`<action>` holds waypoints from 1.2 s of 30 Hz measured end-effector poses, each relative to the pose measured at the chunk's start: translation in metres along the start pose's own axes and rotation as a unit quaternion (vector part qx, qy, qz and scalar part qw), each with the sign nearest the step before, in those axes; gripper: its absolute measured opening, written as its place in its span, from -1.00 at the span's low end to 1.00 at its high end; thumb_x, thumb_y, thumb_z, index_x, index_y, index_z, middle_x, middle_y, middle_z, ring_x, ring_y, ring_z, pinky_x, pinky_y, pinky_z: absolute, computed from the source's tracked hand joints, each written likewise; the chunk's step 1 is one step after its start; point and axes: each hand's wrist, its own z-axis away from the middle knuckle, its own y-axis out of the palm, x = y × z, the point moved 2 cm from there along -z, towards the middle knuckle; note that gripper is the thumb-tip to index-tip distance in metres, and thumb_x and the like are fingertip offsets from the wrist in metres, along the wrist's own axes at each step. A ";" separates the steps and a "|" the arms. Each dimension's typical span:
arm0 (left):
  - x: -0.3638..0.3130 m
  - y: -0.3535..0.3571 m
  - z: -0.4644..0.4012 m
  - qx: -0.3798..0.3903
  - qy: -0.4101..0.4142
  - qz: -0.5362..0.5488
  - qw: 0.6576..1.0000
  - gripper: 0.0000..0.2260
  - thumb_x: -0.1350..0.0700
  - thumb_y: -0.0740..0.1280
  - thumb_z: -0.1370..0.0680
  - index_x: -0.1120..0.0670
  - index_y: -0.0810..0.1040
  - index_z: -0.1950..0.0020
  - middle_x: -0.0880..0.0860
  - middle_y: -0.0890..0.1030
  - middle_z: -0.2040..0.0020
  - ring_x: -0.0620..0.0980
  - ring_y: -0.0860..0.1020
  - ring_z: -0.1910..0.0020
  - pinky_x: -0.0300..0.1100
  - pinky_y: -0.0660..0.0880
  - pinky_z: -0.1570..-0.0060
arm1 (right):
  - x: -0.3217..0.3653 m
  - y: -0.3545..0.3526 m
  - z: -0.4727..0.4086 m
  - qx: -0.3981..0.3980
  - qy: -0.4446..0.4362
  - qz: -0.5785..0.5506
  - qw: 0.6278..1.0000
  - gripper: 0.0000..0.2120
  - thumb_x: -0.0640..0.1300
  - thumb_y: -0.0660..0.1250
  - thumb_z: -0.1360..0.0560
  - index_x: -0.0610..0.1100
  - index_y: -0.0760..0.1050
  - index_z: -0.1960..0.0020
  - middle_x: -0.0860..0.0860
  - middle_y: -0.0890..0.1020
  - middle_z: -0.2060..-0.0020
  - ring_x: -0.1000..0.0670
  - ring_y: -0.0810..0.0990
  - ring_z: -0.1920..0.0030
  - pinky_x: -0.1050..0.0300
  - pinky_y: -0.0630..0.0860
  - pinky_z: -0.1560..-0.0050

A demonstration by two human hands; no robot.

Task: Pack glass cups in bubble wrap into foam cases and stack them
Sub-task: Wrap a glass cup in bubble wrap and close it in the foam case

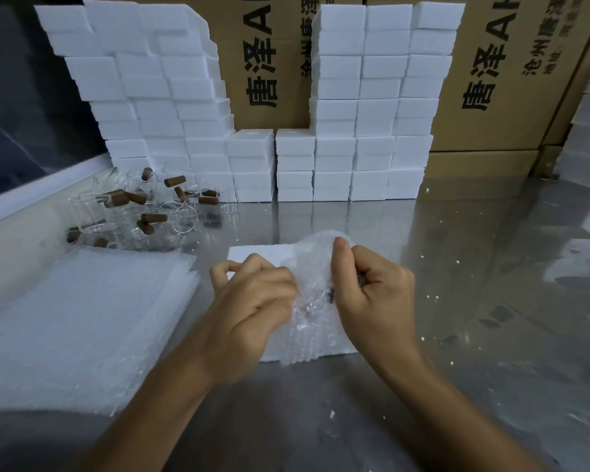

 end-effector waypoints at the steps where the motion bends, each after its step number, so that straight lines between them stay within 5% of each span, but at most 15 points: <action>1: -0.001 0.000 0.001 0.006 0.007 -0.002 1.000 -0.69 -0.02 0.05 -0.54 0.06 0.31 0.36 -0.16 0.42 0.25 -0.08 0.41 0.02 0.00 0.12 -0.13 | 0.000 0.000 0.000 -0.003 0.001 0.001 1.000 -0.47 -0.01 0.16 -0.61 -0.28 0.35 0.45 -0.12 0.43 0.60 -0.10 0.37 0.56 -0.06 0.29 0.46; 7: -0.005 0.004 0.000 0.037 0.005 -0.051 0.998 -0.52 -0.28 0.08 -0.51 0.06 0.39 0.38 -0.14 0.42 0.23 -0.12 0.41 -0.06 0.00 0.08 -0.27 | 0.000 -0.001 0.000 -0.022 -0.007 -0.015 1.000 -0.51 -0.14 0.23 -0.62 -0.26 0.32 0.46 -0.05 0.41 0.61 -0.05 0.36 0.57 0.07 0.26 0.51; 12: -0.012 0.007 0.001 0.034 0.015 -0.009 0.999 -0.81 -0.21 0.25 -0.44 -0.26 0.43 0.37 -0.31 0.45 0.28 -0.36 0.38 0.00 -0.11 0.12 -0.20 | 0.003 0.004 0.004 -0.021 -0.001 -0.038 0.999 -0.51 -0.11 0.23 -0.61 -0.13 0.23 0.48 0.06 0.29 0.62 0.05 0.25 0.56 0.22 0.15 0.51; 16: -0.006 0.010 0.001 0.038 -0.005 0.029 0.999 -0.72 -0.23 0.24 -0.44 -0.15 0.37 0.41 -0.17 0.39 0.36 -0.18 0.42 0.15 -0.07 0.24 -0.11 | 0.004 0.005 0.003 -0.024 -0.006 -0.045 0.999 -0.53 -0.19 0.24 -0.60 -0.01 0.18 0.44 0.18 0.21 0.60 0.13 0.22 0.56 0.34 0.13 0.47; 20: -0.013 0.011 0.000 -0.104 0.059 0.051 0.991 -0.79 -0.12 0.41 -0.43 -0.01 0.54 0.23 -0.09 0.50 0.23 -0.08 0.52 0.18 -0.11 0.41 0.06 | 0.000 0.001 -0.001 -0.058 0.044 -0.101 0.992 -0.51 -0.16 0.22 -0.62 -0.03 0.22 0.47 0.13 0.30 0.60 0.14 0.28 0.55 0.30 0.20 0.45; 22: -0.011 0.012 -0.001 -0.188 0.007 0.117 0.975 -0.62 -0.14 0.49 -0.34 0.03 0.55 -0.03 -0.04 0.55 -0.01 -0.06 0.59 0.02 -0.21 0.51 0.02 | 0.000 -0.001 -0.004 -0.079 0.071 -0.132 0.986 -0.49 -0.17 0.20 -0.65 0.04 0.19 0.45 0.15 0.30 0.59 0.16 0.28 0.53 0.36 0.19 0.43; 24: -0.010 0.017 -0.001 -0.182 -0.082 0.233 0.952 -0.47 -0.17 0.51 -0.28 -0.09 0.47 -0.19 -0.12 0.55 -0.14 -0.07 0.60 -0.11 -0.17 0.56 -0.04 | 0.000 -0.002 -0.005 -0.083 0.091 -0.150 0.981 -0.51 -0.12 0.19 -0.66 0.03 0.19 0.43 0.17 0.28 0.57 0.16 0.26 0.51 0.38 0.19 0.43; 29: -0.005 0.024 -0.002 -0.164 -0.136 0.395 0.894 -0.58 -0.11 0.49 -0.30 -0.13 0.53 -0.12 0.00 0.66 -0.07 0.08 0.66 -0.03 -0.07 0.62 0.18 | -0.002 0.006 -0.004 0.005 0.175 -0.270 0.947 -0.63 0.01 0.25 -0.61 -0.06 0.40 0.36 0.10 0.41 0.45 0.13 0.36 0.39 0.26 0.35 0.36; 32: -0.003 0.017 -0.002 -0.181 -0.093 0.272 0.941 -0.60 -0.11 0.45 -0.28 -0.01 0.50 -0.05 -0.06 0.64 0.05 -0.03 0.63 0.08 -0.16 0.57 0.12 | -0.003 0.008 -0.004 0.046 0.203 -0.303 0.930 -0.90 -0.16 0.42 -0.53 -0.06 0.65 0.17 0.08 0.67 0.29 0.13 0.59 0.29 0.28 0.50 0.27; 36: -0.008 0.011 0.000 -0.142 -0.050 0.188 0.970 -0.61 -0.04 0.48 -0.30 0.12 0.46 0.02 0.03 0.55 0.23 0.12 0.51 0.27 -0.05 0.47 0.30 | 0.001 0.007 -0.005 0.098 0.137 -0.262 0.950 -0.83 -0.15 0.47 -0.43 0.14 0.69 0.17 0.16 0.70 0.27 0.20 0.61 0.30 0.34 0.50 0.29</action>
